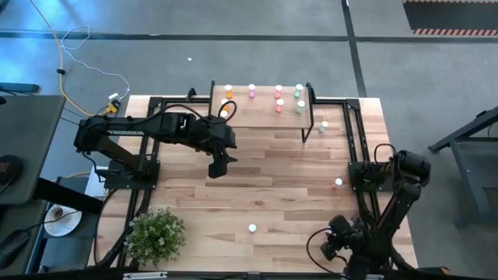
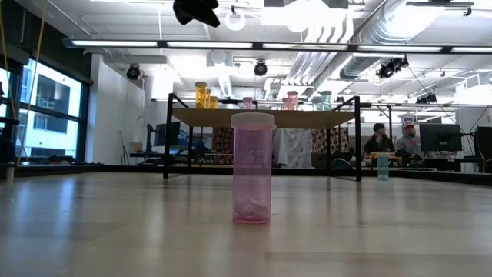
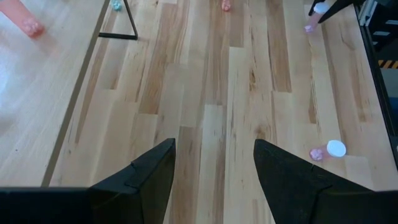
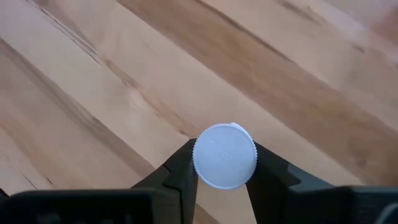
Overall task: Pick and place medicine bottles onto shelf by color
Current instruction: Put the right purple pill bottle on the shelf aligned with the other purple pill bottle
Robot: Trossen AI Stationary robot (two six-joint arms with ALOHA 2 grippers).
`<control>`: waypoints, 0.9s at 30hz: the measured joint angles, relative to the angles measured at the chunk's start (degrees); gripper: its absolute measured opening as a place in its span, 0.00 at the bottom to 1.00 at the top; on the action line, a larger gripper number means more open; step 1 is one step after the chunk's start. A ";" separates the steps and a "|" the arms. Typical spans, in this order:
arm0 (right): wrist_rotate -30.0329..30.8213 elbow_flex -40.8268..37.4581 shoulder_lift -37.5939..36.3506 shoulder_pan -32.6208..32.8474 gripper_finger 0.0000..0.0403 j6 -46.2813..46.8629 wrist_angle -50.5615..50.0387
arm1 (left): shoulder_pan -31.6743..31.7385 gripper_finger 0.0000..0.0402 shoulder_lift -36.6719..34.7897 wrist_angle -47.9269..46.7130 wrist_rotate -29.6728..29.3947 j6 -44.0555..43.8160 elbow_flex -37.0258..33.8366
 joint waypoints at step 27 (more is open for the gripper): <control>5.43 0.02 -20.86 -30.39 0.25 -52.94 4.23 | 8.98 0.52 -4.76 -1.90 -0.51 4.54 0.09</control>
